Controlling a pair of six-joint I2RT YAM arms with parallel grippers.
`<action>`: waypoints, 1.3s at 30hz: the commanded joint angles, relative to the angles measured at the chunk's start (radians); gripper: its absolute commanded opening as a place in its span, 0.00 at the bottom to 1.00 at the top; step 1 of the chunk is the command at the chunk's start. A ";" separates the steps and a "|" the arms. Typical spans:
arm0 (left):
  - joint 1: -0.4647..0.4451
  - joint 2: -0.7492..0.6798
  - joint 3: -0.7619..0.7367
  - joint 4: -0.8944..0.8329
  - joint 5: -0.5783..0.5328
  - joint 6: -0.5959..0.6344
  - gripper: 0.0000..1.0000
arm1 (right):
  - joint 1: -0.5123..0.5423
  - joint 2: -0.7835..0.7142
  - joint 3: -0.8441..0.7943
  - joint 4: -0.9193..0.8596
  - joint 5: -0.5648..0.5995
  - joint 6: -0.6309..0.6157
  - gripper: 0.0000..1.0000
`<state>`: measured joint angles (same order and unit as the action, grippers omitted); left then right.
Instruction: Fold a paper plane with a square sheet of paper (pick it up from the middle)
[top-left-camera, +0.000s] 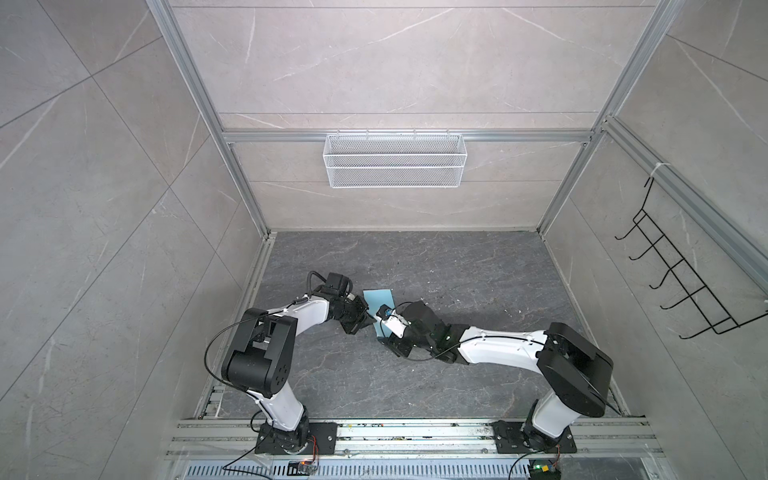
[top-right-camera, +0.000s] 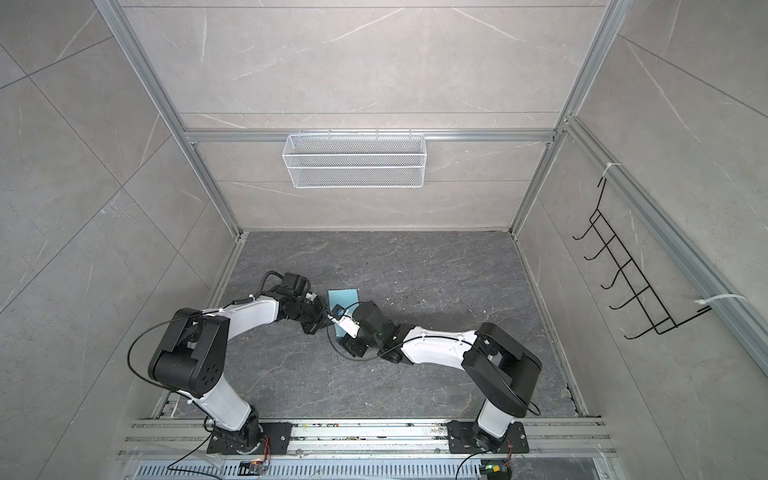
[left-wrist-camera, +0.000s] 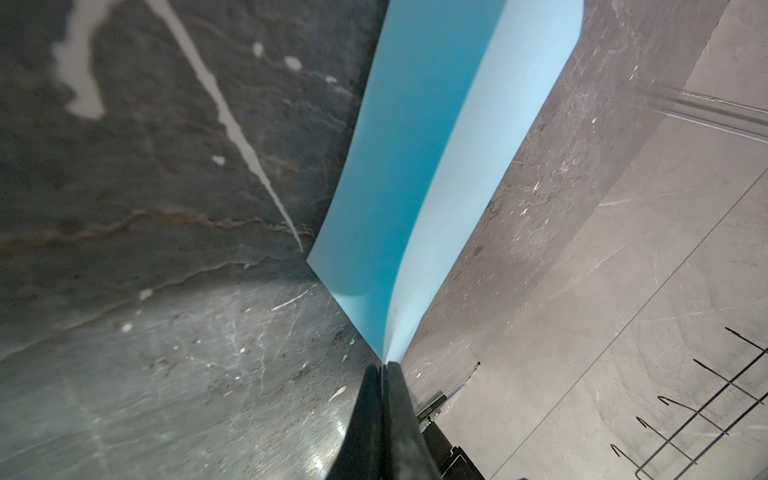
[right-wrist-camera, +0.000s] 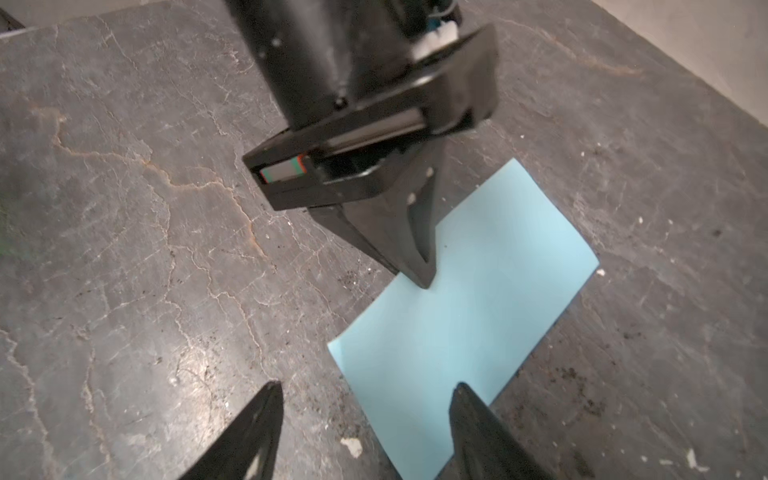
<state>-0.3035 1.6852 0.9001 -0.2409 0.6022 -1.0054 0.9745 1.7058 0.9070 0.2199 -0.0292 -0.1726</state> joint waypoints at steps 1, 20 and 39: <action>-0.004 -0.014 0.035 -0.035 -0.007 -0.023 0.00 | 0.032 0.070 0.010 0.052 0.119 -0.093 0.67; -0.003 -0.001 0.041 -0.043 -0.006 -0.017 0.00 | 0.047 0.129 0.017 0.141 0.216 -0.073 0.25; -0.003 0.014 0.055 -0.076 -0.019 0.008 0.01 | 0.047 0.098 -0.011 0.177 0.244 -0.034 0.20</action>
<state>-0.3035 1.6920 0.9245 -0.2932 0.5877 -1.0168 1.0199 1.8252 0.9066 0.3721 0.1989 -0.2283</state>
